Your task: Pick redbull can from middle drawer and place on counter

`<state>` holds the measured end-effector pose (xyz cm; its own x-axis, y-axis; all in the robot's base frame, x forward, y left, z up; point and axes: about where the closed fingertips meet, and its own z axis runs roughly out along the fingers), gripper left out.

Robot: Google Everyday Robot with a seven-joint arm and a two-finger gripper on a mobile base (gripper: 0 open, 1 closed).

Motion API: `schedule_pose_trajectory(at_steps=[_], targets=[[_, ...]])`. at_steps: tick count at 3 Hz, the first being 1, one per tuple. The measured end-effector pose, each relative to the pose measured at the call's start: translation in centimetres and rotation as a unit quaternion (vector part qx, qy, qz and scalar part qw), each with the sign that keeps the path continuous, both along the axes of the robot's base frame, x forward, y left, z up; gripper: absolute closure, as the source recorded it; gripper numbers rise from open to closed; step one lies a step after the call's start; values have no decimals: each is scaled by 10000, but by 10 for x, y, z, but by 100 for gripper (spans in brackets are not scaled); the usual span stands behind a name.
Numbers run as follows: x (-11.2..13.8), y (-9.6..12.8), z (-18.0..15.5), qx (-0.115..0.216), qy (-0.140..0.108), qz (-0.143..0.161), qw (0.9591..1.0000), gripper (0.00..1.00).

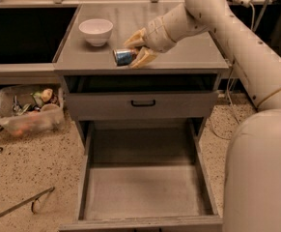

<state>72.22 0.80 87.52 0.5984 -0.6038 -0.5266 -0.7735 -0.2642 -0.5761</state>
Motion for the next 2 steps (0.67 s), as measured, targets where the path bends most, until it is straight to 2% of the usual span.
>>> schedule_pose_trajectory(at_steps=[1,2], targets=[[43,-43,30,101,-593,-599,9964,100],[80,-74,58,78,-1281,-1193,9845,100]])
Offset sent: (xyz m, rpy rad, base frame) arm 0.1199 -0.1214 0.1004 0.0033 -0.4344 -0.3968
